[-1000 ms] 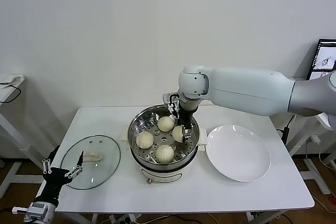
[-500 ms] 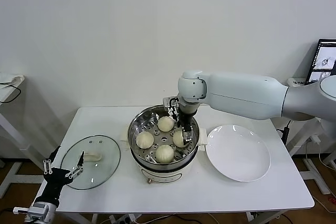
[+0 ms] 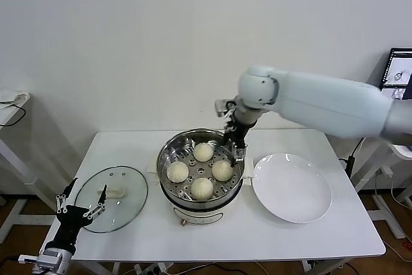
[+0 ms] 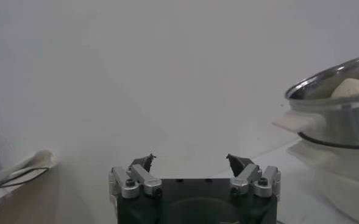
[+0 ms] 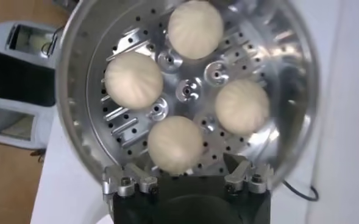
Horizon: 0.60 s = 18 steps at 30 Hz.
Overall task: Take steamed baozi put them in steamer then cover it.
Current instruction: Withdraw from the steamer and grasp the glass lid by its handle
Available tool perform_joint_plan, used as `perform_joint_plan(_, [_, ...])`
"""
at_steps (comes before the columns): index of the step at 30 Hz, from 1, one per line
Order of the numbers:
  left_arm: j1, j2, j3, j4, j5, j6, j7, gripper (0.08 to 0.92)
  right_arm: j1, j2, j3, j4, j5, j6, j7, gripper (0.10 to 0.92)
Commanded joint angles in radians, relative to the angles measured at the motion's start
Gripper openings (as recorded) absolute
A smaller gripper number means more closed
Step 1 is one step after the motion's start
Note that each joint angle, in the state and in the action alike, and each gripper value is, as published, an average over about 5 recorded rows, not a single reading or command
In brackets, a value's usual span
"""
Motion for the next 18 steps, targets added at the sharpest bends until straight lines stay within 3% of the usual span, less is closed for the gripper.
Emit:
perform_joint_plan(1, [0.004, 0.002, 0.010, -0.031, 0.006, 0.004, -0.005, 0.823, -0.235, -0.310, 0.445, 0.085, 0.021, 0.032, 0.043, 0.823])
perform_joint_plan(11, [-0.004, 0.025, 0.046, -0.091, -0.045, 0.050, 0.001, 0.823, -0.948, -0.514, 1.135, 0.204, 0.211, 0.311, 0.640, 0.823])
perform_joint_plan(18, [-0.044, 0.022, 0.063, -0.074, -0.051, 0.040, -0.005, 0.823, -1.525, -0.414, 1.646, 0.343, 0.313, 0.524, 1.011, 0.823])
